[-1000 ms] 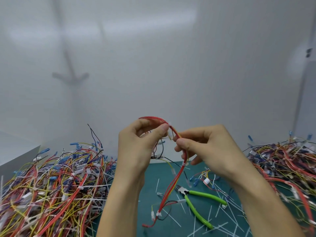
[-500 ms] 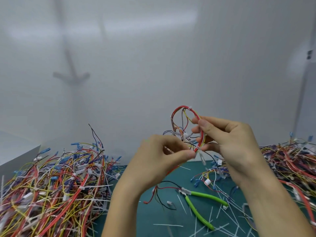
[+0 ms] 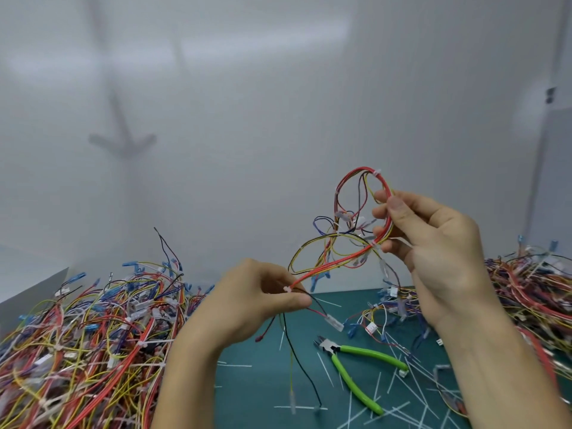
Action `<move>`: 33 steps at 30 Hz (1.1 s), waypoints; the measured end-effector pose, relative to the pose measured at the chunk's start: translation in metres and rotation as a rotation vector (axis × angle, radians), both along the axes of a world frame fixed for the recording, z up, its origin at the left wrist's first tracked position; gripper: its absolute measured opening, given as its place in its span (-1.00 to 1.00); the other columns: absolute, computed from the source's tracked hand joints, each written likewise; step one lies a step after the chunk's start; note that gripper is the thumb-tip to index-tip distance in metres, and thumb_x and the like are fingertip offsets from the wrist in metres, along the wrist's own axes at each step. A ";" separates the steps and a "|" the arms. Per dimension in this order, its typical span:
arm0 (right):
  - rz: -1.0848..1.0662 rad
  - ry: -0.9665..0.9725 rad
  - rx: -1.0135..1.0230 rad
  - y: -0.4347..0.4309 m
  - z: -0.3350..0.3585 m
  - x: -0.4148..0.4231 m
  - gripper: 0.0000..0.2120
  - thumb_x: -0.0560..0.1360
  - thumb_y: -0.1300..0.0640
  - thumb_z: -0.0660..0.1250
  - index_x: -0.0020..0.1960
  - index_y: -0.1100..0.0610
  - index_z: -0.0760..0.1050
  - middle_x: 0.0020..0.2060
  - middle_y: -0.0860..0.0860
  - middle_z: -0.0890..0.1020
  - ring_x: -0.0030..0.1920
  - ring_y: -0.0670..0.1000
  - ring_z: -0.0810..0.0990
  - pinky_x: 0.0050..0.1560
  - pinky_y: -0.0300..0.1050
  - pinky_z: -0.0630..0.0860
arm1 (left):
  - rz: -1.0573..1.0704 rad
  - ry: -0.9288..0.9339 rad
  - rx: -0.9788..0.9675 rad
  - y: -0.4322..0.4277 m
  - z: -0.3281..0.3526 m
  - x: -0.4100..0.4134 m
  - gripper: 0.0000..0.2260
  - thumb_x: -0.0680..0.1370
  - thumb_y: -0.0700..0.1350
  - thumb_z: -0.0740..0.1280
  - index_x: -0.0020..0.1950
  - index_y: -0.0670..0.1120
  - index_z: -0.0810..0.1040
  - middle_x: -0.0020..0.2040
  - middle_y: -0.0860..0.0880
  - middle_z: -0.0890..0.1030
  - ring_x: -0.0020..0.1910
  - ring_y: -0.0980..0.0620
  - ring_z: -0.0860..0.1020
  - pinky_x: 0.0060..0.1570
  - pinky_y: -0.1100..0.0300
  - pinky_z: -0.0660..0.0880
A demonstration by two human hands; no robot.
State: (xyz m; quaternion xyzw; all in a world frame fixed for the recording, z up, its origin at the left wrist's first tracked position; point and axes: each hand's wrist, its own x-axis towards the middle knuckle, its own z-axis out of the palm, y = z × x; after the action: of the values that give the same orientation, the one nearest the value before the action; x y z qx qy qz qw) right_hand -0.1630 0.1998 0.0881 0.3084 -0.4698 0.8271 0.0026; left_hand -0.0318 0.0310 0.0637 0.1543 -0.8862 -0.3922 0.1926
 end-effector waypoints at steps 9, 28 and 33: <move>0.044 0.041 -0.003 -0.003 -0.003 -0.002 -0.87 0.62 0.26 0.26 0.03 0.15 0.59 -0.31 -0.04 0.66 -0.34 -0.09 0.60 -0.36 -0.25 0.57 | 0.049 0.381 0.462 0.002 0.003 -0.003 -0.87 0.58 -0.32 0.31 -0.06 -0.22 0.65 -0.13 -0.16 0.73 -0.14 -0.01 0.69 -0.11 0.23 0.64; 0.068 0.153 -0.021 -0.002 -0.003 0.001 -0.77 0.64 0.34 0.17 0.05 0.08 0.53 -0.15 -0.01 0.69 -0.28 -0.04 0.64 -0.32 -0.21 0.59 | 0.051 0.280 0.428 0.000 -0.005 -0.007 -0.80 0.56 -0.34 0.32 -0.03 -0.12 0.70 -0.10 -0.19 0.71 -0.18 0.00 0.62 -0.02 0.15 0.62; 0.044 0.184 0.037 -0.002 -0.004 0.001 -0.75 0.64 0.33 0.18 0.07 0.04 0.54 0.04 -0.06 0.70 -0.29 -0.06 0.66 -0.35 -0.25 0.58 | -0.009 -0.011 0.078 -0.005 -0.009 -0.005 -0.66 0.53 -0.32 0.36 0.09 0.11 0.67 0.01 0.13 0.71 0.10 0.19 0.63 0.18 0.19 0.54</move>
State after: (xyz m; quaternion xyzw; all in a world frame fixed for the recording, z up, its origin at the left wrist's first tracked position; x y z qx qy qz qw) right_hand -0.1617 0.1977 0.0844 0.3934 -0.4758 0.7864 0.0217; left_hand -0.0367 0.0259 0.0551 0.1598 -0.8720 -0.4265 0.1795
